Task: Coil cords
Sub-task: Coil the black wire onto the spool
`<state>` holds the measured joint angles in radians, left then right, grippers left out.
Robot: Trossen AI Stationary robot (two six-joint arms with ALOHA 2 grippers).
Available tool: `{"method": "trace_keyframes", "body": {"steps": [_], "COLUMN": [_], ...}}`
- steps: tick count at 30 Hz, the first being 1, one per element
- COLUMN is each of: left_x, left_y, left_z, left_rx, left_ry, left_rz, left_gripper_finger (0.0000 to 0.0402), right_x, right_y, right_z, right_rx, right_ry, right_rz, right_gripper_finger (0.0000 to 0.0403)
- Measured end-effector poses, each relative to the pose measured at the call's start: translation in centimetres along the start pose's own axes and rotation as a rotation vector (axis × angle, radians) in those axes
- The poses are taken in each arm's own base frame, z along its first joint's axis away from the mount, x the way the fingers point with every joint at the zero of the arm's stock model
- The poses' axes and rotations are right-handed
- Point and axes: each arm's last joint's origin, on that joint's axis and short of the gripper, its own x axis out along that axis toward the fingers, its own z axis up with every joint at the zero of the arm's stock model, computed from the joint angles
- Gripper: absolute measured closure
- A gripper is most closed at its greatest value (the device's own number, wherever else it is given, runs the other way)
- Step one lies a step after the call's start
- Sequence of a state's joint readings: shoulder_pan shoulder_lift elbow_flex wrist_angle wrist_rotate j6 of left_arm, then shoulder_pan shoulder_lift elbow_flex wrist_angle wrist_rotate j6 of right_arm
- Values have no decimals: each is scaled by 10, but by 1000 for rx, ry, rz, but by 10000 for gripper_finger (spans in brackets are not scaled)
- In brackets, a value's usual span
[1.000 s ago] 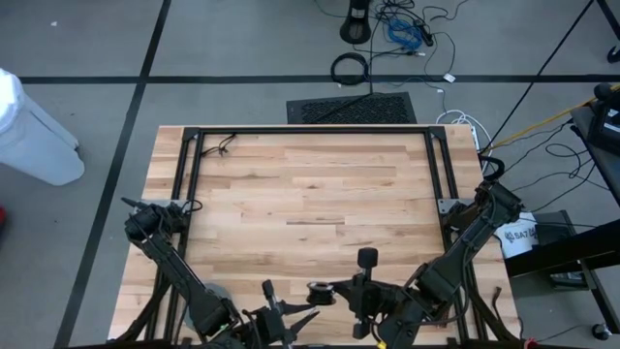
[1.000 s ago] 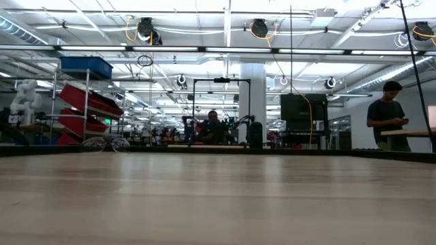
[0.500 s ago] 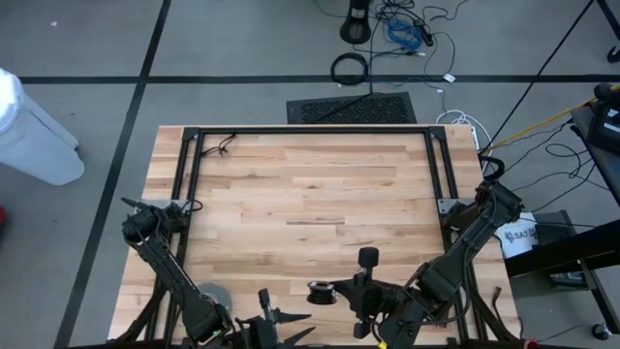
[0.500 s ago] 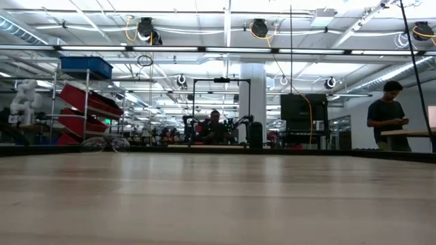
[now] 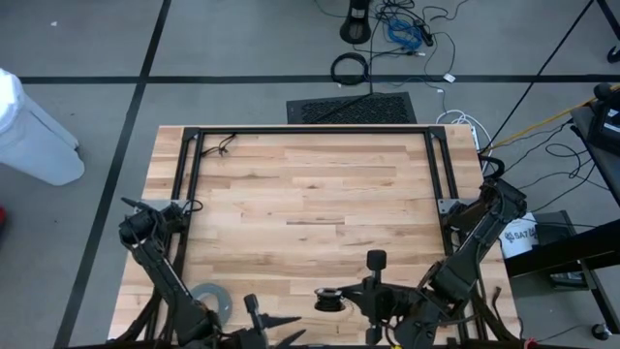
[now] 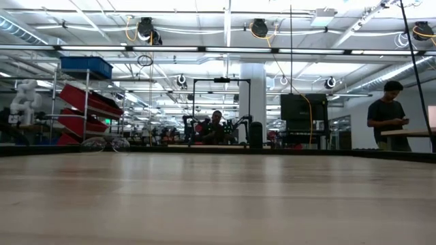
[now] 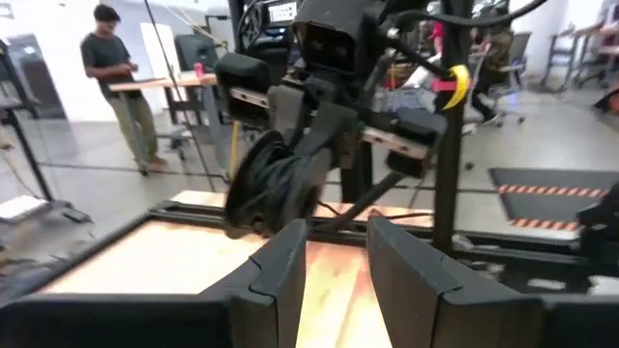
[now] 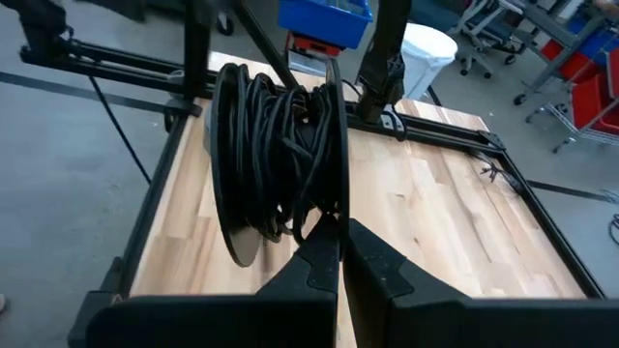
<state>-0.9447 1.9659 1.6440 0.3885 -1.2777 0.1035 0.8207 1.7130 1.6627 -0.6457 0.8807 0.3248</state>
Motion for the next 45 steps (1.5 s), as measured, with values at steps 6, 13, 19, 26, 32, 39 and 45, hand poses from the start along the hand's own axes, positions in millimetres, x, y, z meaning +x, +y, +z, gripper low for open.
{"method": "trace_keyframes", "body": {"steps": [6,13,19,26,32,39,45], "left_x": [17,31,35,36,40,44,51], "left_y": [6,9,11,10,11,13,16], "left_z": [-1,-1,-2,-4,-4,-6,-6], "left_rx": [121,151,170,207,207,223,228], "left_ry": [2,-12,-10,-3,-10,-2,2], "left_rz": [15,-59,-53,-74,-118,-112,-101], "left_gripper_finger": [279,217,186,211,254,296,316], "right_x": [-2,-2,-2,-2,-2,-2,-2], "right_y": [3,3,3,3,3,3,3], "right_z": [1,1,2,2,2,2,3], "right_rx": [-3,-3,-4,-1,-2,-6,-6], "right_ry": [2,-1,-3,-6,-5,-6,-10], "right_rz": [57,58,59,59,59,60,58], "right_gripper_finger": [403,403,403,403,403,403,403]}}
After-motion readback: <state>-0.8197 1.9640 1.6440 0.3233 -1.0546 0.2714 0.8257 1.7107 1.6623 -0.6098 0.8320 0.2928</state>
